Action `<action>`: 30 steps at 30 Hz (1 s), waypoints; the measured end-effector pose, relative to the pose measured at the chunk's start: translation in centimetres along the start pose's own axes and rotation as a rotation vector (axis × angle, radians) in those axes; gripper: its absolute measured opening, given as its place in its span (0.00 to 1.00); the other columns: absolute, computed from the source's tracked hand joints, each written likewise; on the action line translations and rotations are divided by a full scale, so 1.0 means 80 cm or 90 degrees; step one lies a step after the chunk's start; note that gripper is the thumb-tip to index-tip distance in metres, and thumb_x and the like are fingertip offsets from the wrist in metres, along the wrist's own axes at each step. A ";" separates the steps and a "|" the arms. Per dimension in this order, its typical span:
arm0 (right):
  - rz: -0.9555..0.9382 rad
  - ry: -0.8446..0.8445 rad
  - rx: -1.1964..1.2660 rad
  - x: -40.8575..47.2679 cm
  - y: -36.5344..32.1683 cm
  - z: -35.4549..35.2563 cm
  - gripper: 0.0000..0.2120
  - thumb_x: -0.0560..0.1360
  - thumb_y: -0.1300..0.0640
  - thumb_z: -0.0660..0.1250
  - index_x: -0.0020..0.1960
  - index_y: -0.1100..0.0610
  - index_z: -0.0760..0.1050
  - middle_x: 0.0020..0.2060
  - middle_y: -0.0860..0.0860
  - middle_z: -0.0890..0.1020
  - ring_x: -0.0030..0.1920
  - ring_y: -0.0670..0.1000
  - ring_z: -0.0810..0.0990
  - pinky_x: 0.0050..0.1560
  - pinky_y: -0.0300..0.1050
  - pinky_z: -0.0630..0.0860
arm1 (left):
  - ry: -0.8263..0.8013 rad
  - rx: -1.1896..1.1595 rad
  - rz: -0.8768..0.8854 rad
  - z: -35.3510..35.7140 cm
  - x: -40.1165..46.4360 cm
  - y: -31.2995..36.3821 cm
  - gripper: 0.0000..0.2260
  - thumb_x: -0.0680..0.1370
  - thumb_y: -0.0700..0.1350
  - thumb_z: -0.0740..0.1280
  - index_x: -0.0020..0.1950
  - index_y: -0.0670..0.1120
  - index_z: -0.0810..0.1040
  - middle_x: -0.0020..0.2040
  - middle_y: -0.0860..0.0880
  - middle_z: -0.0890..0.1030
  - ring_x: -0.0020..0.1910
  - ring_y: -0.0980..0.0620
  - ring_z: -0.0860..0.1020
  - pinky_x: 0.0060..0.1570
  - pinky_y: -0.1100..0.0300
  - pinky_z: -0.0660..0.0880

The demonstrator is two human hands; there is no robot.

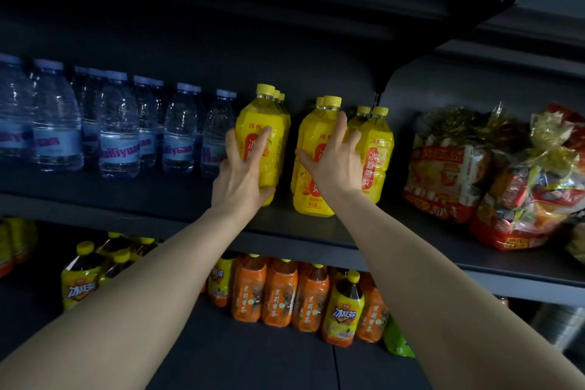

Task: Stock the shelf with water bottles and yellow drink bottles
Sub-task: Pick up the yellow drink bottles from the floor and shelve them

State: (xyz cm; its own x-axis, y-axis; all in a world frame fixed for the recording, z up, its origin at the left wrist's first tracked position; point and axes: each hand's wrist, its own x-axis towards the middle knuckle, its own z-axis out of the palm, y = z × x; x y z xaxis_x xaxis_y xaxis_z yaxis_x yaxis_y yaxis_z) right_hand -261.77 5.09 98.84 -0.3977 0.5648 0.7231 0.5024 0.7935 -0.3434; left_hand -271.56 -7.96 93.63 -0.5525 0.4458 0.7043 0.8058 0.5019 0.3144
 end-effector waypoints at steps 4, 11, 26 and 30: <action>0.003 -0.017 -0.004 -0.004 0.002 -0.003 0.49 0.73 0.34 0.68 0.79 0.50 0.42 0.69 0.61 0.63 0.54 0.63 0.79 0.43 0.54 0.83 | -0.022 0.004 0.006 -0.008 -0.008 -0.001 0.51 0.71 0.50 0.77 0.78 0.63 0.41 0.79 0.40 0.44 0.66 0.34 0.71 0.49 0.47 0.79; -0.048 -0.022 -0.104 -0.036 0.006 -0.035 0.43 0.76 0.37 0.64 0.80 0.50 0.45 0.73 0.61 0.62 0.63 0.65 0.73 0.47 0.55 0.80 | -0.015 0.042 0.021 -0.031 -0.039 -0.006 0.43 0.71 0.49 0.77 0.78 0.59 0.53 0.78 0.42 0.53 0.71 0.36 0.65 0.53 0.45 0.78; -0.208 0.035 -0.223 -0.235 0.074 -0.098 0.17 0.76 0.51 0.66 0.61 0.58 0.70 0.55 0.58 0.75 0.53 0.62 0.76 0.47 0.56 0.74 | 0.041 -0.066 0.112 -0.032 -0.205 0.044 0.19 0.77 0.49 0.70 0.67 0.51 0.73 0.62 0.47 0.75 0.60 0.44 0.74 0.51 0.51 0.75; -0.187 -0.014 -0.203 -0.309 0.121 -0.070 0.16 0.76 0.51 0.65 0.61 0.58 0.72 0.55 0.58 0.76 0.53 0.61 0.76 0.48 0.56 0.74 | -0.015 -0.121 0.126 0.023 -0.288 0.042 0.13 0.77 0.47 0.68 0.62 0.51 0.77 0.58 0.49 0.77 0.57 0.47 0.76 0.48 0.55 0.74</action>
State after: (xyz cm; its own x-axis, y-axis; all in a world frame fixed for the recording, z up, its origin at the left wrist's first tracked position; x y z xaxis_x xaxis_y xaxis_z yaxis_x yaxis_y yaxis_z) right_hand -242.72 -2.47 80.99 -0.5737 0.3325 0.7485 0.5756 0.8139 0.0796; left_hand -256.55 -15.18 77.29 -0.3832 0.5398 0.7495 0.9229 0.2567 0.2870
